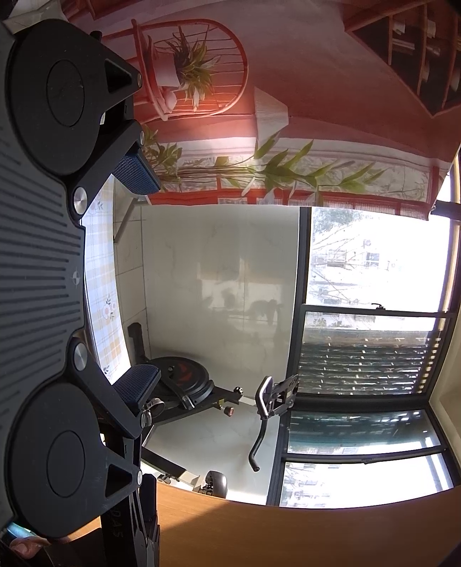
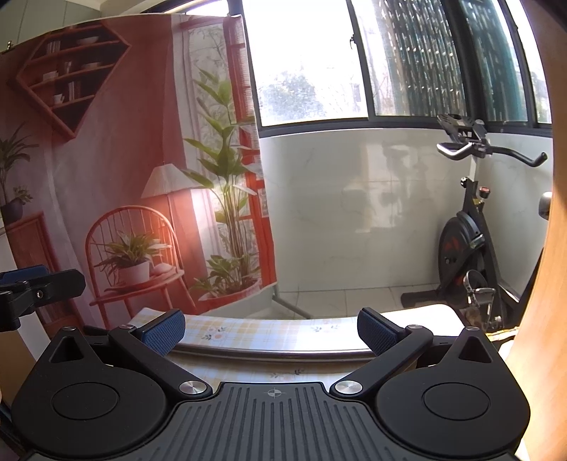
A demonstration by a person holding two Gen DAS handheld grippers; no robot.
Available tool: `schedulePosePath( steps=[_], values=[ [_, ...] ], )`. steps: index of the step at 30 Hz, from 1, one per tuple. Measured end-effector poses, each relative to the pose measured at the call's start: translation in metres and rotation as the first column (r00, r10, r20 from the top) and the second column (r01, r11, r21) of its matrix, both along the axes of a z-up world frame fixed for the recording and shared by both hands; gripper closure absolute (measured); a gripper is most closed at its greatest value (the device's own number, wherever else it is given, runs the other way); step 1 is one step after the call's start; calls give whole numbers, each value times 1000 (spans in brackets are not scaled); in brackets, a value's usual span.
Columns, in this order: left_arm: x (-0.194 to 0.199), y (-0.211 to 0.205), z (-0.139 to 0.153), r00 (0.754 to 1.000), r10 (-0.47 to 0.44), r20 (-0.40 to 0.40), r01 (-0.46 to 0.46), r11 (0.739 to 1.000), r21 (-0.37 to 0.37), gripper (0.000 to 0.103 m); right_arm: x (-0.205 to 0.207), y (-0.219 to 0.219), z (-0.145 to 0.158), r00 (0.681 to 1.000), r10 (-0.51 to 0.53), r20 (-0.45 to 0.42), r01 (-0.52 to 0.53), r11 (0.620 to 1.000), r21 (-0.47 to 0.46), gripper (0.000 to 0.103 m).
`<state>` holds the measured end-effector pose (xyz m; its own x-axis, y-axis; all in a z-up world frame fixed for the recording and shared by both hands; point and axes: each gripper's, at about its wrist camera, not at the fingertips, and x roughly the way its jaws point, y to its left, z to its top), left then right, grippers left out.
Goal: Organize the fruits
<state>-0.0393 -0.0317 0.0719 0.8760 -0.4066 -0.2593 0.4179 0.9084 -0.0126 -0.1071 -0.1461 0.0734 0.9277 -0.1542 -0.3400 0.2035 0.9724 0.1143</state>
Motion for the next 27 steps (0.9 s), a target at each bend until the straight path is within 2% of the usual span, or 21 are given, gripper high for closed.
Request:
schedulePosePath(
  steps=[13,27],
  values=[
    [-6,-2,3,1000,6,8,-6,1000,5,0,-2,3,1,1000,-8,1,8,1000,-1,0],
    [2,4,3,999,24,-31,-25,999,-22,0,2,4,-2,1000,-12,-6,12,1000,3,0]
  ],
)
